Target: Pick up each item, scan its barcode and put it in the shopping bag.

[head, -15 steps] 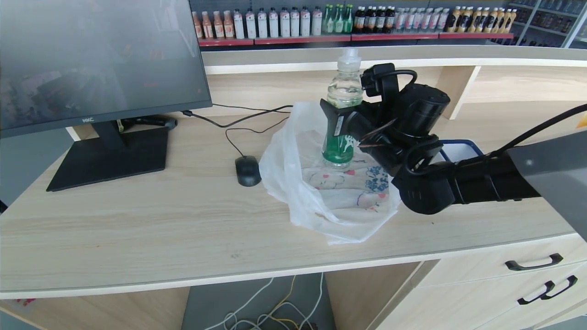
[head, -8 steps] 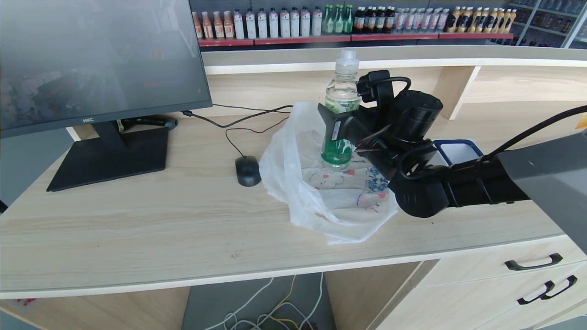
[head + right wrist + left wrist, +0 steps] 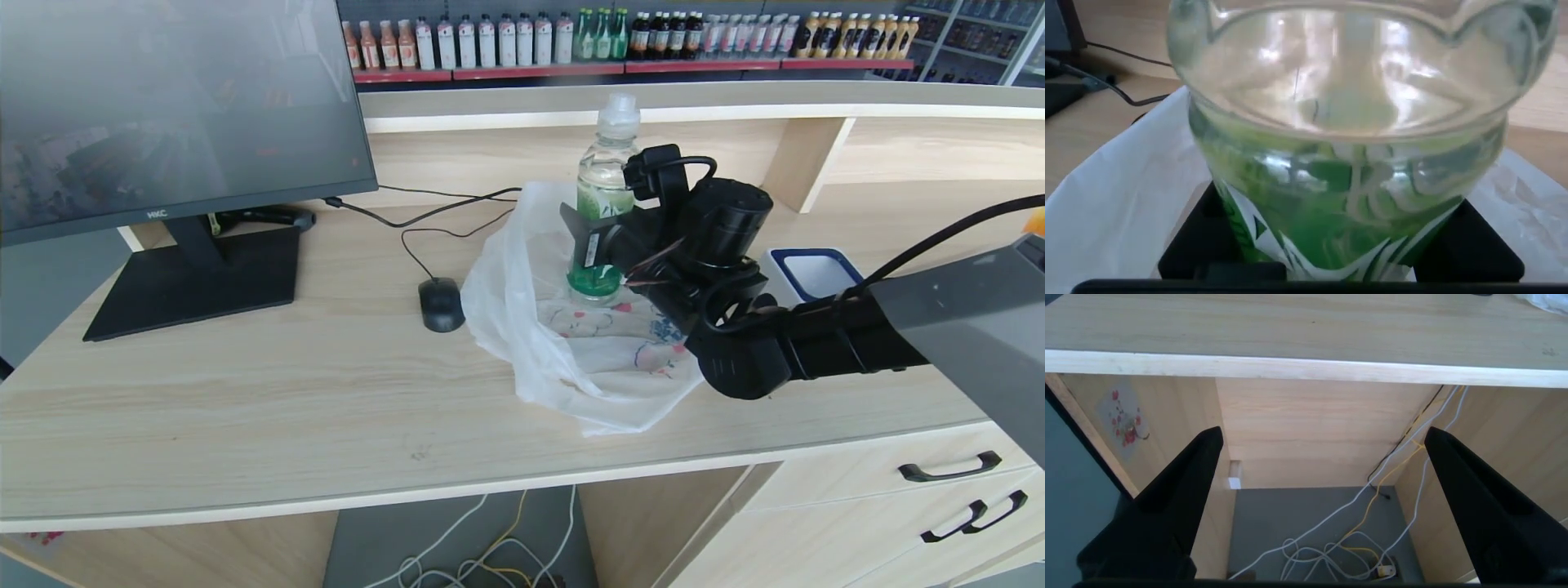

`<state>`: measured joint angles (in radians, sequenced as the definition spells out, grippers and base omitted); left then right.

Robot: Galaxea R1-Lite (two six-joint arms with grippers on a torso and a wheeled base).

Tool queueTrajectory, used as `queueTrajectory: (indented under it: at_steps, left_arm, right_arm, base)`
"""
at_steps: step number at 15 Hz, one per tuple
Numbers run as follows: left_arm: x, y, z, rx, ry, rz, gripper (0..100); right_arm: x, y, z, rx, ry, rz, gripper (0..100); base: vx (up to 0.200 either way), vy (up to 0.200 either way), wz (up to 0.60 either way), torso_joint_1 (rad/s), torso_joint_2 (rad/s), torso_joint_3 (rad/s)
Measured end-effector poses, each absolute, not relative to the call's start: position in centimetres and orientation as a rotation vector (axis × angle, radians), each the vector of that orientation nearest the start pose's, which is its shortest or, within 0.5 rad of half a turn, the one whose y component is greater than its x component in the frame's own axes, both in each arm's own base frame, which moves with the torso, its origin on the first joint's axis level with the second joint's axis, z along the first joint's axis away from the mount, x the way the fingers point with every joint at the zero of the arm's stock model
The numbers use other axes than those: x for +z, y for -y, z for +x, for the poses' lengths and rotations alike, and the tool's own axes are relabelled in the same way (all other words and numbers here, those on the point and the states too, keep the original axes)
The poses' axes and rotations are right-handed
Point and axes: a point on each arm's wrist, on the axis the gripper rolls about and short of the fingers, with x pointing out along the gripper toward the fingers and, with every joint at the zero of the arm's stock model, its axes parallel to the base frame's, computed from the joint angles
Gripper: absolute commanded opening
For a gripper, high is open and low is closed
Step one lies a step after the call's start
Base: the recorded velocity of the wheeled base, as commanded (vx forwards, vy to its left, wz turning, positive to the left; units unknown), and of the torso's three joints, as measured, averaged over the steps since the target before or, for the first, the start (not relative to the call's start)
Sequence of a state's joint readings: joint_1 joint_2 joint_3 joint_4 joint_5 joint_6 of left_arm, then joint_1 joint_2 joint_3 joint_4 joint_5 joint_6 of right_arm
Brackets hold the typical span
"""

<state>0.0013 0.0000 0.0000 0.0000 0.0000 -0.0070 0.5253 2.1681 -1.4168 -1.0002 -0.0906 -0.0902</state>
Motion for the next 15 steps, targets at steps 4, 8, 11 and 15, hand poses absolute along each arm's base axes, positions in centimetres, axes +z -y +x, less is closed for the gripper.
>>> queueTrajectory:
  at_steps: [4,8,11,15]
  left_arm:
    - [7.55,0.00,-2.28,0.001,0.000,-0.007,100]
    - [7.55,0.00,-2.28,0.001,0.000,-0.007,100]
    - [7.55,0.00,-2.28,0.001,0.000,-0.007,100]
    - [7.55,0.00,-2.28,0.001,0.000,-0.007,100]
  right_arm:
    - [20.54,-22.14,38.64,0.422,0.242,-0.018,0]
    - [20.52,-22.08,38.63,0.421,0.241,-0.018,0]
    - [20.64,-22.09,38.61,0.419,0.249,-0.014,100]
    - [21.46,-21.90,38.38,0.411,0.331,0.012,100]
  base:
    - [0.000,0.000,0.00,0.000,0.00,0.000]
    - [0.000,0.000,0.00,0.000,0.00,0.000]
    - [0.000,0.000,0.00,0.000,0.00,0.000]
    - [0.000,0.000,0.00,0.000,0.00,0.000]
